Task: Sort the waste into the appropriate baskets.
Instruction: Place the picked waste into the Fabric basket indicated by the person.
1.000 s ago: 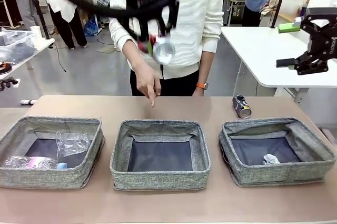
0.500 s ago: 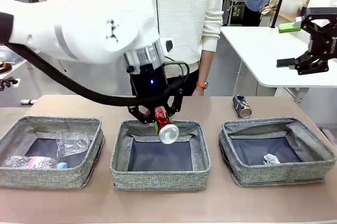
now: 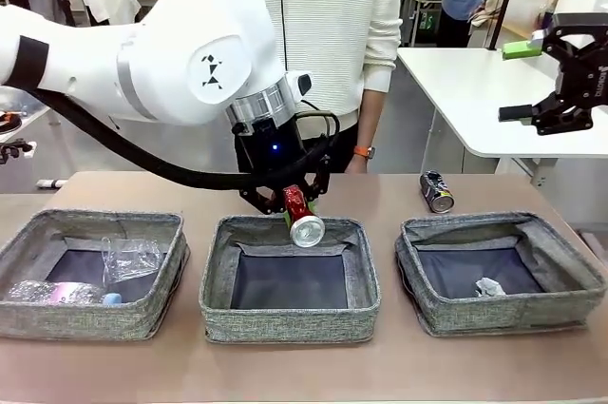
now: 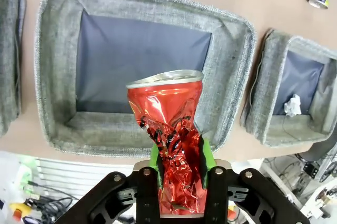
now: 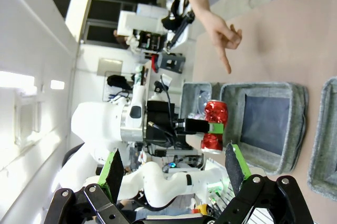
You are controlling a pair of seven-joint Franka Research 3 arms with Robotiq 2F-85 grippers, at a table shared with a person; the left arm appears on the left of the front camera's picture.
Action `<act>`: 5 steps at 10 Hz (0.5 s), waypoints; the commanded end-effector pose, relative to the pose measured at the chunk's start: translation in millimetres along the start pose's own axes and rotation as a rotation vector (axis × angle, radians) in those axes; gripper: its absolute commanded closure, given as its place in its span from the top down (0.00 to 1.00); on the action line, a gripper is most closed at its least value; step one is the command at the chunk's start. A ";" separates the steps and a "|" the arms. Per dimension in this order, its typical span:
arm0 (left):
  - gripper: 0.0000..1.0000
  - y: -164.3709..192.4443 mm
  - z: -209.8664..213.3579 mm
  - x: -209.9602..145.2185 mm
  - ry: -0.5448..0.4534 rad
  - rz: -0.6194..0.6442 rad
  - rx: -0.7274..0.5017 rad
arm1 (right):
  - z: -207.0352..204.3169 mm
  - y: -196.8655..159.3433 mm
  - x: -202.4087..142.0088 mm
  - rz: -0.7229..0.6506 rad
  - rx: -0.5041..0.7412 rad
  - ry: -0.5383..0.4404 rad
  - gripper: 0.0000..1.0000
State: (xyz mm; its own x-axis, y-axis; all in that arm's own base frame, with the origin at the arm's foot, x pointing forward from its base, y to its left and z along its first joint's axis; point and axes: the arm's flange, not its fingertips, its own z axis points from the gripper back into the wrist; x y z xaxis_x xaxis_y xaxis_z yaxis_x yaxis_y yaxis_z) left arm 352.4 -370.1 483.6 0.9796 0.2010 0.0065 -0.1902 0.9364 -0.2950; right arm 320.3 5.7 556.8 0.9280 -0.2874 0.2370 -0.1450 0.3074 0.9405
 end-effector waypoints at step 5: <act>1.00 0.0 7.0 1.1 -0.020 -0.002 -0.026 | -0.4 3.2 0.6 -0.018 -0.001 0.001 1.00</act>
State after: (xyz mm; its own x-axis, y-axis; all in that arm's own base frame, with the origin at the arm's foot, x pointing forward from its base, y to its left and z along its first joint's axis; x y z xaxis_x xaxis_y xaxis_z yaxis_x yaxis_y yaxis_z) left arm 353.0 -370.4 487.1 0.9790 0.2033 0.0160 -0.1889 0.9337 -0.3043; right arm 320.3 5.7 556.8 0.9280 -0.2874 0.2370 -0.1450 0.3074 0.9405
